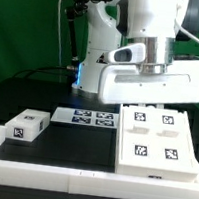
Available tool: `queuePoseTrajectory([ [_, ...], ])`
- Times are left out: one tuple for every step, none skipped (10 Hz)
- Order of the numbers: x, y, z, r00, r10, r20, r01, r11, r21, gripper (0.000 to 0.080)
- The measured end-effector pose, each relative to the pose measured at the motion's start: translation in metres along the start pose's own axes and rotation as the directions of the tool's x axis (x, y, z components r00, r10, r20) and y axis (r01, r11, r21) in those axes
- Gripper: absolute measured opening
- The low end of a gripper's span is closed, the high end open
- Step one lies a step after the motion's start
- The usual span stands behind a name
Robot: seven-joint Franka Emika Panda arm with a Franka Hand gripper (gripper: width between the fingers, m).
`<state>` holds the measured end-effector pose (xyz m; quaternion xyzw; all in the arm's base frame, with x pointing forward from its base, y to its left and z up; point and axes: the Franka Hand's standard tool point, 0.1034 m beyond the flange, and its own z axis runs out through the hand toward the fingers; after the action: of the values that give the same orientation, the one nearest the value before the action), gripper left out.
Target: Assemble cabinet
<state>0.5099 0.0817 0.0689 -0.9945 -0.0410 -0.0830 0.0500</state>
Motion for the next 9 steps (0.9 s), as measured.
queuePoseTrajectory([
  [0.003, 0.001, -0.007, 1.000, -0.010, 0.003, 0.010, 1.000, -0.002, 0.0001],
  [0.010, 0.004, -0.020, 1.000, -0.021, 0.014, 0.021, 1.000, -0.004, 0.0001],
  [0.017, 0.005, -0.028, 1.000, -0.021, 0.021, 0.021, 1.000, -0.004, 0.0001],
  [0.020, 0.005, -0.031, 0.999, -0.023, 0.022, 0.023, 1.000, -0.004, 0.0001],
  [0.016, 0.004, -0.028, 0.999, -0.023, 0.031, 0.023, 1.000, -0.003, 0.0001],
  [0.016, 0.004, -0.028, 0.999, -0.023, 0.032, 0.023, 1.000, -0.003, 0.0001],
  [0.016, 0.004, -0.028, 0.999, -0.023, 0.032, 0.023, 1.000, -0.003, 0.0001],
  [0.016, 0.005, -0.029, 0.999, -0.023, 0.033, 0.023, 1.000, -0.003, 0.0001],
  [0.017, 0.005, -0.035, 0.999, -0.025, 0.033, 0.025, 1.000, -0.005, 0.0001],
])
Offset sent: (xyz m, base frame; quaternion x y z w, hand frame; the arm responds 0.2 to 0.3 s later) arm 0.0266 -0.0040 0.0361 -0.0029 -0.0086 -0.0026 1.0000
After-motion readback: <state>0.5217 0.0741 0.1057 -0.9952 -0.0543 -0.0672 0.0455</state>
